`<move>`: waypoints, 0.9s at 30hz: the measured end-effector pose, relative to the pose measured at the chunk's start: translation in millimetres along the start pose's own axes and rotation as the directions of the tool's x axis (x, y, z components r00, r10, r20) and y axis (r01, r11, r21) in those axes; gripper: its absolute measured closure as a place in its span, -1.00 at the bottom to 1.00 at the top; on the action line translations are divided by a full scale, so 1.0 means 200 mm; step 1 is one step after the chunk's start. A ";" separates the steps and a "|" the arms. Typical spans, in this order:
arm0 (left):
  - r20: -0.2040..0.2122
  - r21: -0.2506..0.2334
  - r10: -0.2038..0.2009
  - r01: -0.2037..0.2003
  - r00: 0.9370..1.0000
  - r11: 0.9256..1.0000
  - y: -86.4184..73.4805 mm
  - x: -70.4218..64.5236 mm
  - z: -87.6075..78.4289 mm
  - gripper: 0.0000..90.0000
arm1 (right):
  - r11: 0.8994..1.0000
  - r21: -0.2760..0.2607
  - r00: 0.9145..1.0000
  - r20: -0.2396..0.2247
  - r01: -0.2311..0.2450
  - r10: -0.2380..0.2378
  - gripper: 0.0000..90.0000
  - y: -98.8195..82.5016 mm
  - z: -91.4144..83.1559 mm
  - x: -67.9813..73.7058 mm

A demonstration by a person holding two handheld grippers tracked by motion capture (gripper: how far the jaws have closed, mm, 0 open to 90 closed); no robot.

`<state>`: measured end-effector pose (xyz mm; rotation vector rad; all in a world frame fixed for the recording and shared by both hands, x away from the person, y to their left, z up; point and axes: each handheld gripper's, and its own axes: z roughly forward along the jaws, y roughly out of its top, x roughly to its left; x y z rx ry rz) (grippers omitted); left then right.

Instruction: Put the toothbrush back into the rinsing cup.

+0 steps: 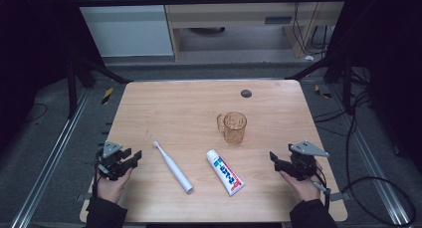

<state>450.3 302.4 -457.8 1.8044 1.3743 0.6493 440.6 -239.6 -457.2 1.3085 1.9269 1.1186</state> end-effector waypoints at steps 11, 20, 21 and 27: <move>0.009 0.003 0.014 -0.015 1.000 1.000 -0.03 -0.04 -0.05 0.34 | 0.999 0.035 0.994 -0.108 0.028 -0.024 -0.22 0.02 -0.01 0.13; 0.023 0.014 0.041 -0.041 0.999 0.999 -0.04 -0.07 -0.03 0.33 | 0.995 0.054 0.978 -0.194 0.087 -0.075 -0.01 0.03 0.00 0.26; 0.025 0.016 0.045 -0.046 0.999 0.999 -0.04 -0.07 -0.03 0.35 | 0.994 0.053 0.976 -0.200 0.095 -0.083 0.00 0.03 0.01 0.27; 0.022 0.024 0.051 -0.051 0.998 0.998 -0.04 -0.07 -0.02 0.43 | 0.993 0.050 0.968 -0.234 0.109 -0.094 0.06 0.04 0.02 0.34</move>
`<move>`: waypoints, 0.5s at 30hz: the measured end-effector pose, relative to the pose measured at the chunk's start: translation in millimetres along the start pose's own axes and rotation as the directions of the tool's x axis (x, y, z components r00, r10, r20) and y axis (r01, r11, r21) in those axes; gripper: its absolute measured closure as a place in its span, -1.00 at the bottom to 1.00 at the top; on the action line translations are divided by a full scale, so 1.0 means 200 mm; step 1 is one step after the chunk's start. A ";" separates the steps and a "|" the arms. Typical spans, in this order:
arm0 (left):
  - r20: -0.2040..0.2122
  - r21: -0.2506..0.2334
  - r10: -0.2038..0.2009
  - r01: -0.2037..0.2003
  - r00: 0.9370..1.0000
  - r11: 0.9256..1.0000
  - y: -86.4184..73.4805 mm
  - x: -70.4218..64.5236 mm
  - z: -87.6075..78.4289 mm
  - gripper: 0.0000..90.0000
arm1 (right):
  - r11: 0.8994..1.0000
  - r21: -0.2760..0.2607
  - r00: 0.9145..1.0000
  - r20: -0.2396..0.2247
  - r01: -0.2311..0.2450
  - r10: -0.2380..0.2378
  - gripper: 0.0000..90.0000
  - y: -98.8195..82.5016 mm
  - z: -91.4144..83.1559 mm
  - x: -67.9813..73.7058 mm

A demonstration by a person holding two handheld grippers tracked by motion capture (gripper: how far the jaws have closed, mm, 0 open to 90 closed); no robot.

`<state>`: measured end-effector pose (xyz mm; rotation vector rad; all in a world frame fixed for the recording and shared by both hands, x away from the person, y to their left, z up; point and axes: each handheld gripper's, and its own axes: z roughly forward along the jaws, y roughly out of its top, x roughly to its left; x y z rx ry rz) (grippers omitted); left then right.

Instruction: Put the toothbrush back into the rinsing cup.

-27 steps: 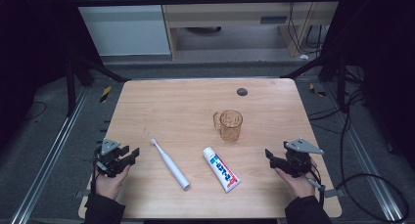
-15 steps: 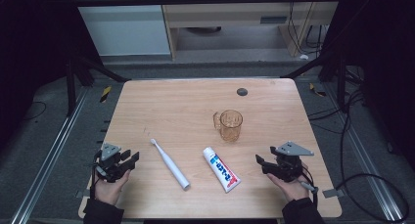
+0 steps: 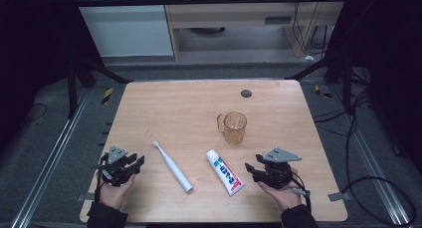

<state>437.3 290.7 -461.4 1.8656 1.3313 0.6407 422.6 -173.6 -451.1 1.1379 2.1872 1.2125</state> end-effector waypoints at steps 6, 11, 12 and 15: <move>-0.022 0.002 0.003 -0.003 1.000 1.000 0.00 0.02 0.00 0.44 | 1.000 -0.004 0.999 -0.027 0.017 -0.017 0.09 0.06 0.04 0.06; -0.035 0.001 -0.002 0.002 0.999 1.000 0.00 0.03 0.00 0.42 | 0.999 0.005 0.998 -0.048 0.034 -0.034 0.12 0.13 0.08 0.13; -0.037 0.001 -0.002 0.002 0.999 1.000 -0.01 0.03 0.00 0.43 | 0.999 0.004 0.998 -0.055 0.044 -0.044 0.13 0.14 0.09 0.15; -0.041 0.000 -0.005 0.005 0.999 1.000 -0.01 0.04 0.00 0.44 | 0.998 0.002 0.996 -0.072 0.058 -0.058 0.17 0.19 0.12 0.20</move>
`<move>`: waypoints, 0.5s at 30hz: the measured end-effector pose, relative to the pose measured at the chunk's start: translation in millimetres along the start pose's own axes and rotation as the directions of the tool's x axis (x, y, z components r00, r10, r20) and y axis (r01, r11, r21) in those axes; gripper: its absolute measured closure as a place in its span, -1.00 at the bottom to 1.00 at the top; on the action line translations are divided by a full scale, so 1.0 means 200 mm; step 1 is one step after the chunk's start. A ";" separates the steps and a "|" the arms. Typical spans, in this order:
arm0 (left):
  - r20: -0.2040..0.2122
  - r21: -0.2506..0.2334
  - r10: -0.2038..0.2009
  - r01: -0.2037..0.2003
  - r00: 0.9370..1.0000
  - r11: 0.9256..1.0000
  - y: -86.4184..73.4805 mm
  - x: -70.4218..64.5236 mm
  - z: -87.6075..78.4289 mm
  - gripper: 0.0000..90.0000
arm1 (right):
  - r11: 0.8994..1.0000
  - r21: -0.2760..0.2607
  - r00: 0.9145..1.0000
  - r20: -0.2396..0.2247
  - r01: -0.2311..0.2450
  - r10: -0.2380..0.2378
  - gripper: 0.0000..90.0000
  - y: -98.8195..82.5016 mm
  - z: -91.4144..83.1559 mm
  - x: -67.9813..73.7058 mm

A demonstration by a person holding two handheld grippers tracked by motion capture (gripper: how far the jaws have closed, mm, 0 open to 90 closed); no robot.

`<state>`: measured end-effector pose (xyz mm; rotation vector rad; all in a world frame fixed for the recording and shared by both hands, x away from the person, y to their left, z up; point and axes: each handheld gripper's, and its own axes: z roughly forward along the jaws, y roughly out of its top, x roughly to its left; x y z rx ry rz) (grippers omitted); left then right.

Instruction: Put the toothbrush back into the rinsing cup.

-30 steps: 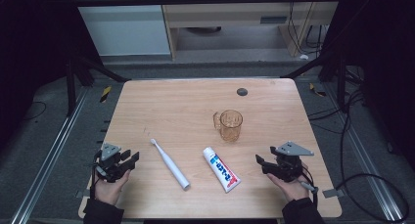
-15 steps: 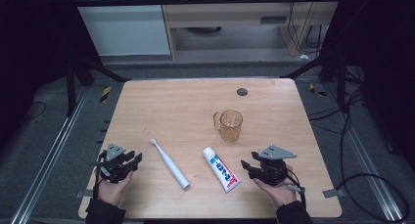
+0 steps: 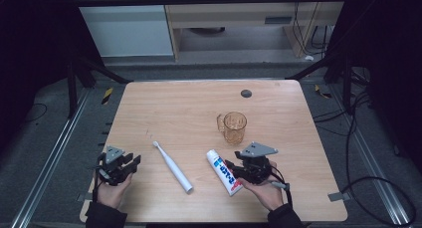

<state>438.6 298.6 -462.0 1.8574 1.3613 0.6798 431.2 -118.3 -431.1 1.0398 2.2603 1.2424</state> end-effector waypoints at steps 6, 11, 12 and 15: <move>0.009 0.007 0.002 -0.002 1.000 1.000 0.00 0.00 0.00 0.50 | 1.000 -0.011 0.999 -0.039 0.019 -0.019 0.22 0.08 0.06 0.08; 0.035 0.020 0.005 -0.006 0.999 1.000 0.00 -0.03 0.01 0.61 | 1.000 -0.012 0.999 -0.049 0.022 -0.023 0.26 0.11 0.10 0.12; 0.035 0.020 0.005 -0.006 0.999 1.000 0.00 -0.03 0.01 0.63 | 1.000 -0.012 0.999 -0.049 0.022 -0.023 0.26 0.11 0.10 0.12; 0.050 0.037 0.011 -0.013 0.999 0.999 -0.01 -0.07 0.03 0.73 | 1.000 -0.002 0.998 -0.051 0.026 -0.026 0.32 0.10 0.13 0.13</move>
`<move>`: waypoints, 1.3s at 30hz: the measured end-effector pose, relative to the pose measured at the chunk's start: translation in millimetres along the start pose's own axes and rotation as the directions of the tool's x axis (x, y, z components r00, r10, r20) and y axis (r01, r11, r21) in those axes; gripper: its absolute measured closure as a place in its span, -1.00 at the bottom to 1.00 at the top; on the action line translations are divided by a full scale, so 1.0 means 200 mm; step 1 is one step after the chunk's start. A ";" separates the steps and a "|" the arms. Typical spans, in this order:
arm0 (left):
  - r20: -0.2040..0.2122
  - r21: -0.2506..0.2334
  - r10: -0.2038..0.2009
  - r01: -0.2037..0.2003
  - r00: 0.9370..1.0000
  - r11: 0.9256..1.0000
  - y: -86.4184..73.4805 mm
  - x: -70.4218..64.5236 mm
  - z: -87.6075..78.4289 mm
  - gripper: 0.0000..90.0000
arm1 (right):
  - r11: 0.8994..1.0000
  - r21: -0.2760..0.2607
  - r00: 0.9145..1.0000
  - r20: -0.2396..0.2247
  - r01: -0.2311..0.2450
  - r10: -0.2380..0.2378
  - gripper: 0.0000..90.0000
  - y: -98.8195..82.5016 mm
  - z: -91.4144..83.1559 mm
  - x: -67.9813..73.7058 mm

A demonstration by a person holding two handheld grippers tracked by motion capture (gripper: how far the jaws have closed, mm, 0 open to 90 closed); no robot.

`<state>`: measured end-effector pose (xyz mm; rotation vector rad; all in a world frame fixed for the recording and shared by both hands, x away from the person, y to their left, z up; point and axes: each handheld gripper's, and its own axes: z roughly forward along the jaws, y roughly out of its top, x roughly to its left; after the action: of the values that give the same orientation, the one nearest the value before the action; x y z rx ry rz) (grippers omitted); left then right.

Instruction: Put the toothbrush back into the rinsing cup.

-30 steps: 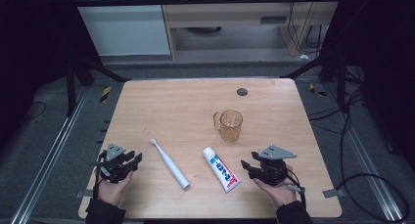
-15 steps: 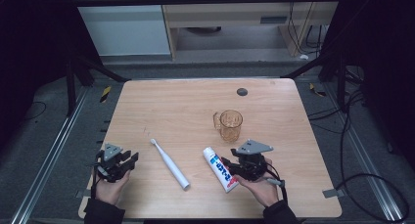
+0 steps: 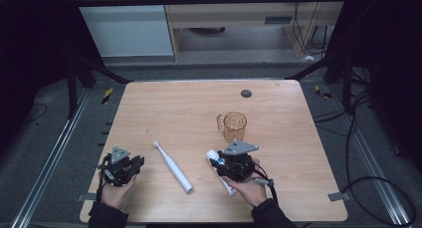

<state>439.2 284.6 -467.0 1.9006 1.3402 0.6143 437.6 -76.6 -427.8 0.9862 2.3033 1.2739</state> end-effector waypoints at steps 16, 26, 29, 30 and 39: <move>0.056 0.063 0.053 -0.057 0.997 0.996 0.02 -0.15 0.11 0.99 | 0.997 0.075 0.999 -0.036 0.011 -0.008 0.69 -0.09 0.14 0.08; 0.077 0.092 0.053 -0.060 0.996 0.994 0.02 -0.20 0.18 0.99 | 0.994 0.111 0.997 -0.071 0.009 -0.001 0.82 -0.13 0.23 0.15; 0.089 0.097 0.054 -0.062 0.995 0.993 0.02 -0.21 0.19 1.00 | 0.994 0.113 0.996 -0.088 0.006 0.004 0.85 -0.13 0.27 0.18; 0.093 0.096 0.055 -0.064 0.994 0.993 0.02 -0.21 0.19 0.99 | 0.994 0.109 0.995 -0.095 0.004 0.007 0.87 -0.13 0.28 0.19; 0.104 0.102 0.073 -0.083 0.992 0.991 0.02 -0.23 0.22 1.00 | 0.990 0.138 0.992 -0.125 0.009 0.008 0.99 -0.15 0.35 0.25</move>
<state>457.1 227.7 -490.5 2.0500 1.2620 0.4876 430.2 -10.0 -487.9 0.9749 2.5169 1.2211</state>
